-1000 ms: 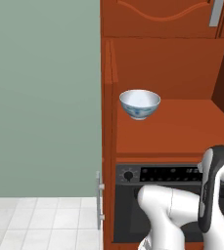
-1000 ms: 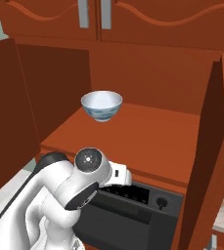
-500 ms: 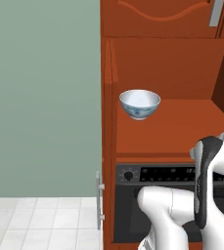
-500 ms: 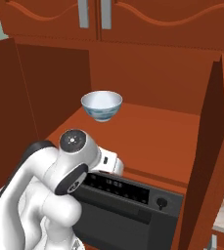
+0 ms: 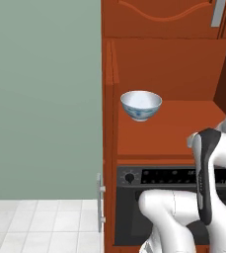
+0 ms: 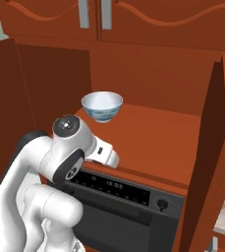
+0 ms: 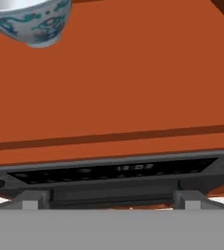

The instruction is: Move the bowls from the cabinet to the plates on the dining table.

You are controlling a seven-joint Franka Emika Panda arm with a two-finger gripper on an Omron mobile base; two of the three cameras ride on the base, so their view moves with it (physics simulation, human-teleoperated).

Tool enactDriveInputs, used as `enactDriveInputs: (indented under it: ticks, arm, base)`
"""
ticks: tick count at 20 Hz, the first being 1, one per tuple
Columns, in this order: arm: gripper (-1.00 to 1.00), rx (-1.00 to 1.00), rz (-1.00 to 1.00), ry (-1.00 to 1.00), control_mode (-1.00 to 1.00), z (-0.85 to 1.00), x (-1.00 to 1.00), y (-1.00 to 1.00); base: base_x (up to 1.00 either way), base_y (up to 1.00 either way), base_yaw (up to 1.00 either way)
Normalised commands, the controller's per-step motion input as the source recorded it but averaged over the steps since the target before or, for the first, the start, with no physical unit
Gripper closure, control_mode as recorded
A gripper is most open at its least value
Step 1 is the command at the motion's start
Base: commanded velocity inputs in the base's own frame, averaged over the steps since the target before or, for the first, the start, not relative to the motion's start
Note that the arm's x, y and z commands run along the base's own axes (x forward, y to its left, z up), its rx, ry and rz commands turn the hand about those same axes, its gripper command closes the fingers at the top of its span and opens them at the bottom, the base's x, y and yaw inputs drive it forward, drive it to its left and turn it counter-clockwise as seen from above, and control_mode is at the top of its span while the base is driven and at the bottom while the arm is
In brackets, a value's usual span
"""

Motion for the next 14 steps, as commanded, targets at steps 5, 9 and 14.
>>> enactDriveInputs:
  ticks: [5, 9, 14]
  arm:
    - [-1.00, 0.15, -0.02, -0.01, -1.00, 0.30, 0.00, -0.03]
    - [-1.00, 0.16, -0.02, -0.04, -1.00, 0.30, 0.06, -0.03]
    - [-1.00, 0.11, -0.07, -0.03, -1.00, 0.25, 0.37, 0.06]
  base:
    - [0.00, 0.00, 0.00]
    - [0.00, 0.00, 0.00]
    - [0.00, 0.00, 0.00]
